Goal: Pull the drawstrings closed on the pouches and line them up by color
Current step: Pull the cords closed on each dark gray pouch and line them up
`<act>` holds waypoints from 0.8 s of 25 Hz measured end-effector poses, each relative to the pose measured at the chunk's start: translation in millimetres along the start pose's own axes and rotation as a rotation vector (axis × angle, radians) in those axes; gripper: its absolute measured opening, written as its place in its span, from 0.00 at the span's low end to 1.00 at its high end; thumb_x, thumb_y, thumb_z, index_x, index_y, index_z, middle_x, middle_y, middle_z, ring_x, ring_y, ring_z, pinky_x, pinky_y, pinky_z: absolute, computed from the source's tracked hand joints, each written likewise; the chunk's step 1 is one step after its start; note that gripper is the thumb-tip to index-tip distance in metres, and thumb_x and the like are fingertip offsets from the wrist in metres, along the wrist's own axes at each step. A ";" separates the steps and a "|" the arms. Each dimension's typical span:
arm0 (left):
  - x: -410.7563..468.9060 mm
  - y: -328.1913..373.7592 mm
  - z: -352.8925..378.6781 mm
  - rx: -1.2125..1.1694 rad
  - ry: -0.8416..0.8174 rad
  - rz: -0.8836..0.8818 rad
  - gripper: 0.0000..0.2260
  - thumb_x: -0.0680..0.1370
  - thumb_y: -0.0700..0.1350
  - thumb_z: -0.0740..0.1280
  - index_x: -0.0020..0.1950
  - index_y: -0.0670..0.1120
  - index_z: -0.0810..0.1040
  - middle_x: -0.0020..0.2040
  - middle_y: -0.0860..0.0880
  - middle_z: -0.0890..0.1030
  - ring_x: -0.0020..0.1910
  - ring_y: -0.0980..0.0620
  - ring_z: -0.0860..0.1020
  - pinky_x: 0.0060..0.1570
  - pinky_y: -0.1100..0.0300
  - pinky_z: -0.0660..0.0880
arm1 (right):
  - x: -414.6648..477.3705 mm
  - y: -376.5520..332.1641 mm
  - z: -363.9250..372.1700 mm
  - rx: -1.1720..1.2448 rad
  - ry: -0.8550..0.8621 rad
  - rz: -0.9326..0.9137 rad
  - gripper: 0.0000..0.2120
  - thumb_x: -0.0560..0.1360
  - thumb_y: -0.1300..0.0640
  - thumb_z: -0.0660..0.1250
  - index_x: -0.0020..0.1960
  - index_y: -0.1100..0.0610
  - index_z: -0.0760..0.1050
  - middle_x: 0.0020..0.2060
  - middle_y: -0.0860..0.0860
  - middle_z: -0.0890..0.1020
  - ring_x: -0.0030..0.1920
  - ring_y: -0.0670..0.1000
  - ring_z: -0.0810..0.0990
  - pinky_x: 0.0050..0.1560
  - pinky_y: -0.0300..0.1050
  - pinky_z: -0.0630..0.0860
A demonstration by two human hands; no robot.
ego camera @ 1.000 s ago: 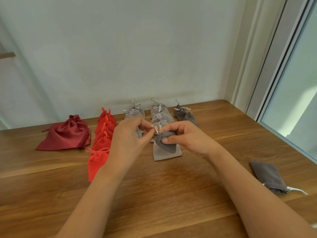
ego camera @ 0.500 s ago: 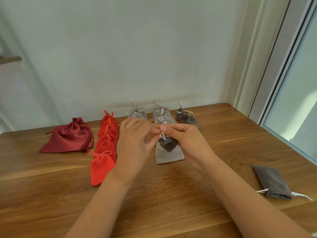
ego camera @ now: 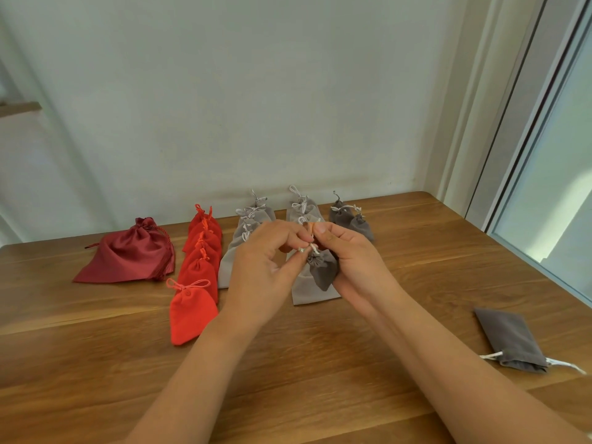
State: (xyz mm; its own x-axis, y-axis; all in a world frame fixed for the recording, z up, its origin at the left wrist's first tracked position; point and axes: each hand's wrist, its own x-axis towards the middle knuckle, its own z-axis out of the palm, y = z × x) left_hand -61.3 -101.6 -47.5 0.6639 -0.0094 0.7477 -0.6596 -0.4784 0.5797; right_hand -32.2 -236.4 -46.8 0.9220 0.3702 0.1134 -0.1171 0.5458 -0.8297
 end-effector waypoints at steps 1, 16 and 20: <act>-1.4 -0.1 2.8 0.027 0.038 0.022 0.04 0.72 0.38 0.70 0.40 0.45 0.78 0.44 0.59 0.79 0.47 0.60 0.77 0.48 0.70 0.70 | 0.0 0.3 1.4 0.039 -0.003 0.003 0.12 0.75 0.57 0.63 0.51 0.65 0.77 0.44 0.57 0.81 0.44 0.51 0.80 0.45 0.39 0.79; 0.7 13.3 4.0 -0.297 0.095 -0.239 0.07 0.73 0.35 0.69 0.41 0.47 0.78 0.43 0.54 0.84 0.45 0.58 0.81 0.43 0.67 0.75 | 3.9 -18.8 -7.8 0.073 0.039 -0.110 0.08 0.80 0.59 0.58 0.46 0.58 0.74 0.39 0.50 0.83 0.40 0.46 0.79 0.47 0.40 0.77; 2.1 20.6 5.6 -0.653 0.025 -0.396 0.03 0.73 0.40 0.69 0.40 0.43 0.77 0.44 0.47 0.85 0.32 0.57 0.74 0.35 0.68 0.71 | 5.3 -16.7 -10.4 0.135 -0.002 -0.054 0.06 0.77 0.58 0.59 0.45 0.56 0.74 0.35 0.49 0.78 0.29 0.42 0.68 0.31 0.34 0.66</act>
State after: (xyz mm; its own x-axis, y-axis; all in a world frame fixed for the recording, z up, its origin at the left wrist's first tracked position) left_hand -71.5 -116.4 -35.8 0.8910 0.0780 0.4472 -0.4538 0.1745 0.8738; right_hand -21.5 -251.4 -38.0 0.9277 0.3386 0.1573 -0.1158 0.6614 -0.7410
